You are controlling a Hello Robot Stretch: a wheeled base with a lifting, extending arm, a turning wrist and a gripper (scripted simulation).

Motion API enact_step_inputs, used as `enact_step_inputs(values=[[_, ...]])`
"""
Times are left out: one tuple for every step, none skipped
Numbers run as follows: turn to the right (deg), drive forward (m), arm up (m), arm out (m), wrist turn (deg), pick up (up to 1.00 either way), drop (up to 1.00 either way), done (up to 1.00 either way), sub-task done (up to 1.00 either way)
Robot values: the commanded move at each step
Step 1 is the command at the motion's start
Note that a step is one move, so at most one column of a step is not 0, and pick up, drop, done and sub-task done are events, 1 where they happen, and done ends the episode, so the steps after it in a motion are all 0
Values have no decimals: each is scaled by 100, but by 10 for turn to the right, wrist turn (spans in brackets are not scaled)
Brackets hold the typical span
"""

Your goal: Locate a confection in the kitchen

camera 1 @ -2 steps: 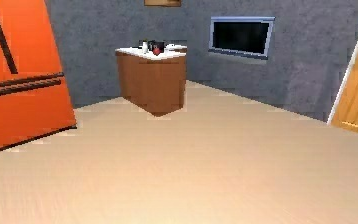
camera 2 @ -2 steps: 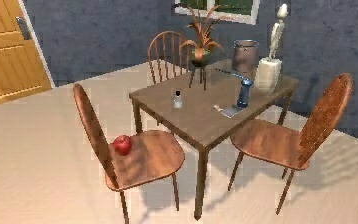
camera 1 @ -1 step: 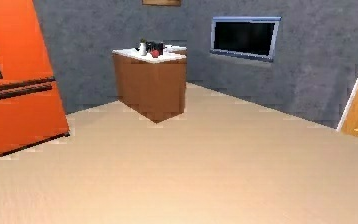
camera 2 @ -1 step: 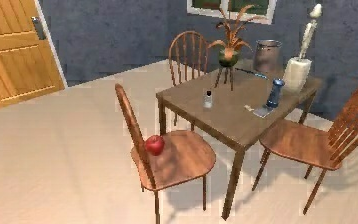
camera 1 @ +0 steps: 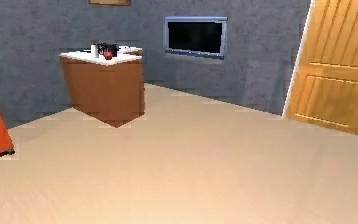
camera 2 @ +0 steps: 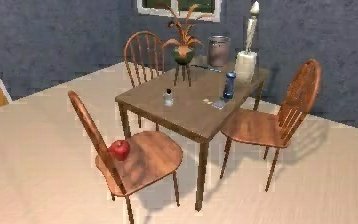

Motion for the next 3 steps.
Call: enact_step_inputs(values=[[0,100,0,0,0,0,0,0,0],[0,100,0,0,0,0,0,0,0],[0,100,0,0,0,0,0,0,0]])
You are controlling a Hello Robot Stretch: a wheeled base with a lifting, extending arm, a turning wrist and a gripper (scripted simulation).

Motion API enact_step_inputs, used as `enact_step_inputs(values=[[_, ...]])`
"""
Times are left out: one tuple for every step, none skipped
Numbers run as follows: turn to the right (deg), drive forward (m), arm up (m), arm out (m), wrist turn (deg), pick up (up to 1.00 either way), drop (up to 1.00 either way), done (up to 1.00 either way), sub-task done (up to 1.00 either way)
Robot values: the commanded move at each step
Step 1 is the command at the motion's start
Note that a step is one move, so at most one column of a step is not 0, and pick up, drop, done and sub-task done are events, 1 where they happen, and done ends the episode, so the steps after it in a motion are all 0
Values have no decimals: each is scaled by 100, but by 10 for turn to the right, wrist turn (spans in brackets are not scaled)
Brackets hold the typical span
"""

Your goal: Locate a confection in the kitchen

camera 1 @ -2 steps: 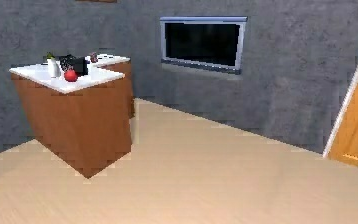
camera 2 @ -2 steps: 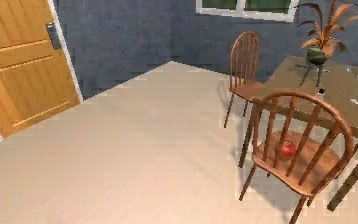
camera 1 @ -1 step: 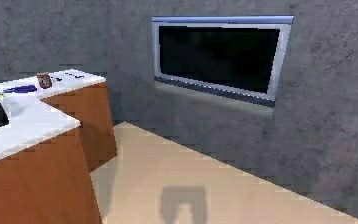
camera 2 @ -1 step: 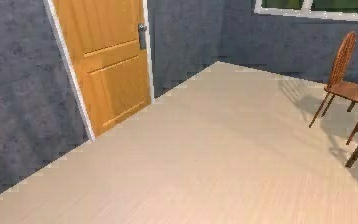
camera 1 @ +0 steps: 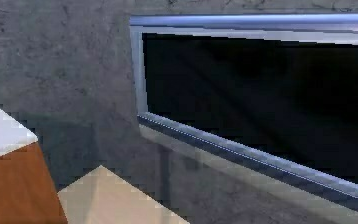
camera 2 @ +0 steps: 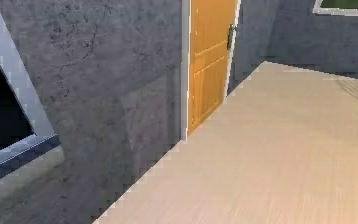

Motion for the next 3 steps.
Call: enact_step_inputs(values=[[-450,0,0,0,0,0,0,0,0],[-150,0,0,0,0,0,0,0,0],[0,0,0,0,0,0,0,100,0]])
